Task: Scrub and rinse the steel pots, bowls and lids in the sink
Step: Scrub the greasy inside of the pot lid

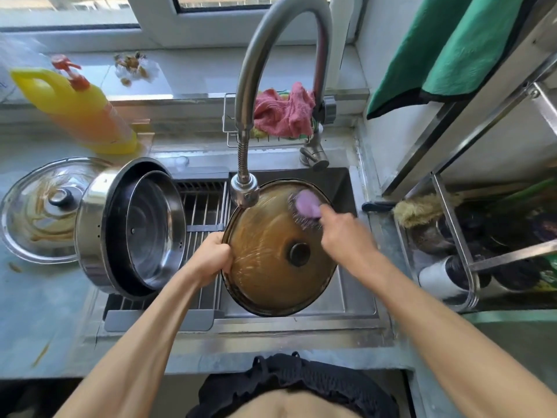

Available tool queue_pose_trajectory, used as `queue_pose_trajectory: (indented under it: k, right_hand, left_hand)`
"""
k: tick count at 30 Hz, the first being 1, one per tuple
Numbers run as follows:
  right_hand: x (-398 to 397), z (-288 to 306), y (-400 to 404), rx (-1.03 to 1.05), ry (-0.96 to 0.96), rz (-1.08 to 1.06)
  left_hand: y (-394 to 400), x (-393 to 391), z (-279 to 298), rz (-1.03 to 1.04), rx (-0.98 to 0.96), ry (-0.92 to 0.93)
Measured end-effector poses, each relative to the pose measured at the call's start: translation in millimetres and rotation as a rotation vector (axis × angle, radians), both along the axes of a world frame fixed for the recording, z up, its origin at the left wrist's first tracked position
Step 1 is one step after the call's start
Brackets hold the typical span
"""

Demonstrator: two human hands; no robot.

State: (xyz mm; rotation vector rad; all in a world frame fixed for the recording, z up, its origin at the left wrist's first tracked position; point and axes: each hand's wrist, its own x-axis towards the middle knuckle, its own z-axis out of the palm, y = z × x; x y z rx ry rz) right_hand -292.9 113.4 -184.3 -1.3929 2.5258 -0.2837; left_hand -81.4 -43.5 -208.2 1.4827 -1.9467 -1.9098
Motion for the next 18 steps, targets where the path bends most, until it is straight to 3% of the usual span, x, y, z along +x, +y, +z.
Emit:
queue_pose_trajectory:
  k: [2, 3, 6, 10, 14, 18]
  right_hand:
    - [22.3, -4.0, 6.0, 0.019, -0.037, 0.214]
    - [14.0, -5.0, 7.0, 0.005, -0.045, 0.189]
    - [-26.7, -4.8, 5.0, 0.013, -0.106, -0.150]
    - [11.2, -1.6, 0.5, -0.042, -0.127, 0.150]
    - [-13.3, -1.5, -8.4, 0.029, -0.194, -0.253]
    - [50.1, 13.3, -15.9, -0.063, -0.150, 0.202]
  left_hand:
    - [-4.9, 2.5, -3.9, 0.011, 0.010, -0.005]
    - [-7.0, 3.7, -5.4, 0.008, 0.012, -0.002]
    - [-6.4, 3.9, -6.5, -0.013, 0.022, 0.019]
    - [-5.4, 4.2, -6.5, -0.024, 0.008, 0.008]
    - [1.4, 2.0, -5.3, -0.025, 0.008, 0.008]
    - [3.2, -0.5, -7.3, 0.004, -0.005, 0.009]
